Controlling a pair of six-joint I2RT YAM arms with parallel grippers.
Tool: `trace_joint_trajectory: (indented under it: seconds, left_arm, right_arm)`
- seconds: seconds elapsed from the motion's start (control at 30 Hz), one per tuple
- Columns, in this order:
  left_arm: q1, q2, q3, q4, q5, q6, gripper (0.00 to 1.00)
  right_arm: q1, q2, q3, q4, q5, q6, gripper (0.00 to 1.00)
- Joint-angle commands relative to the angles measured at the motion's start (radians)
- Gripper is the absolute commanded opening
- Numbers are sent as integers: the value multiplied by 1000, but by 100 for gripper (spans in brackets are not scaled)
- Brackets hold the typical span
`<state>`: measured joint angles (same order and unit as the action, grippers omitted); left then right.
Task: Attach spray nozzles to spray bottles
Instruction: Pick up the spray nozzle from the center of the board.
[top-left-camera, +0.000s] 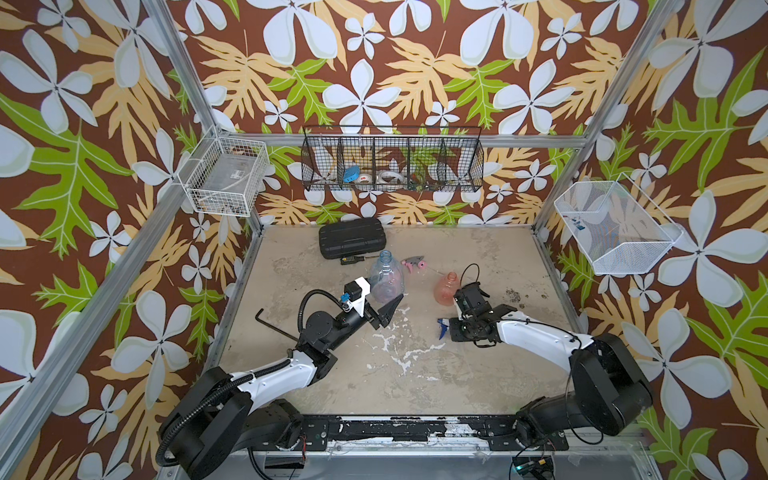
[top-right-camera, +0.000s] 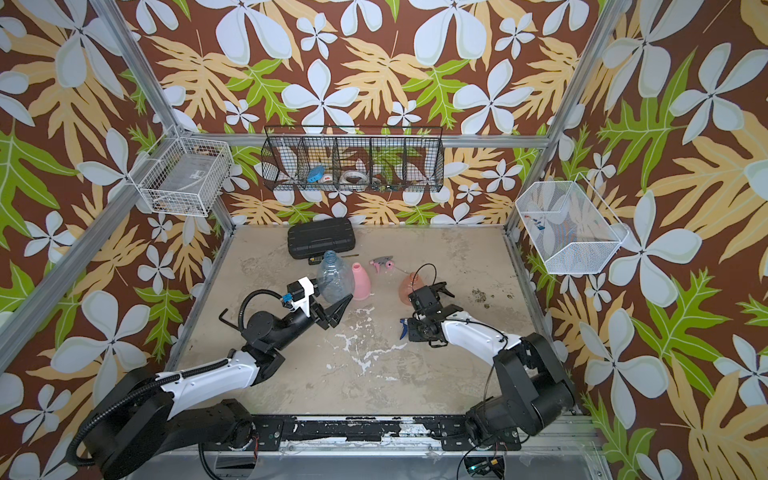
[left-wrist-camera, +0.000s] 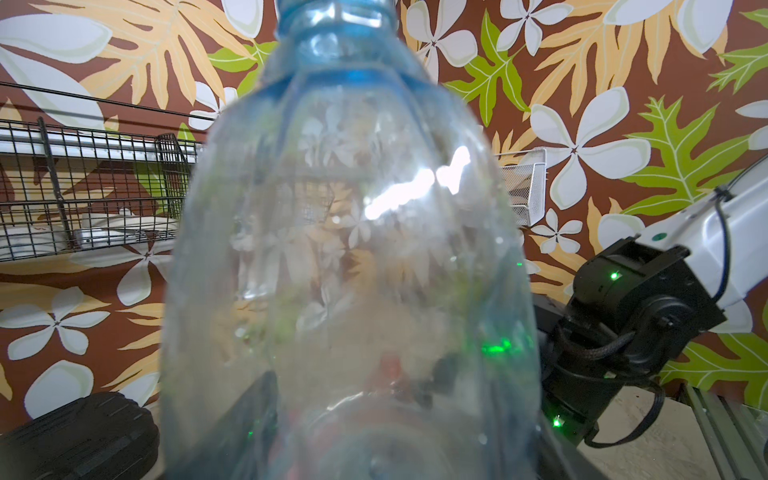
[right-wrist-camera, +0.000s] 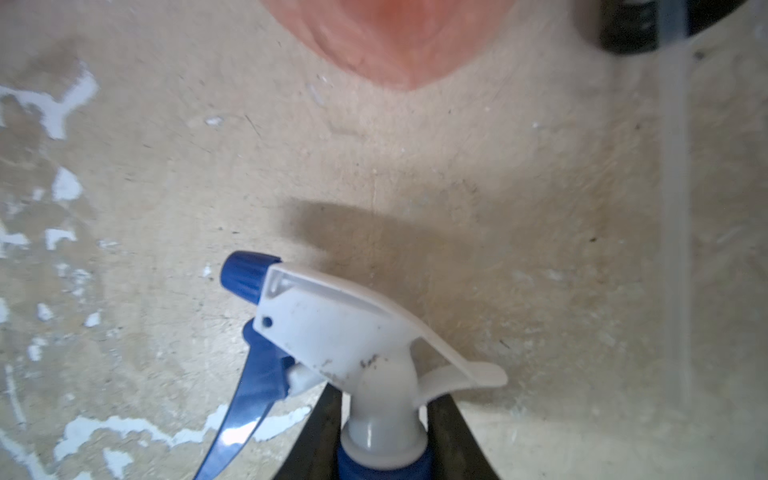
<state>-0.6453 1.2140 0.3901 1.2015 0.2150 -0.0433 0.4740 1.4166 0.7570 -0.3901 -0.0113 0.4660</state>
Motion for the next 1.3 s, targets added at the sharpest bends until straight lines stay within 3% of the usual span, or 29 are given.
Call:
trace_joint_trajectory:
  seconds: [0.0, 0.2, 0.3, 0.37, 0.5, 0.7, 0.97, 1.27]
  left_arm:
    - [-1, 2, -9, 58, 6, 9, 73]
    - [-1, 77, 44, 53, 105, 22, 69]
    - [-2, 112, 59, 89, 125, -1, 67]
    - [-6, 133, 67, 116, 133, -9, 66]
    - [-27, 178, 95, 127, 143, 1, 65]
    - [-35, 222, 79, 215, 162, -24, 65]
    - [-36, 269, 80, 265, 199, -67, 65]
    - [-36, 260, 57, 262, 220, -65, 65]
  right_arm:
    - [0, -114, -7, -2, -9, 30, 21]
    - [0, -440, 26, 25, 142, 36, 16]
    - [0, -560, 28, 179, 252, -13, 11]
    - [0, -583, 70, 279, 262, -46, 8]
    - [0, -505, 238, 428, 161, -84, 5]
    - [14, -337, 464, 615, -129, 16, 2]
    - [214, -146, 678, 655, -182, -122, 0]
    - [227, -42, 716, 721, -250, -118, 0]
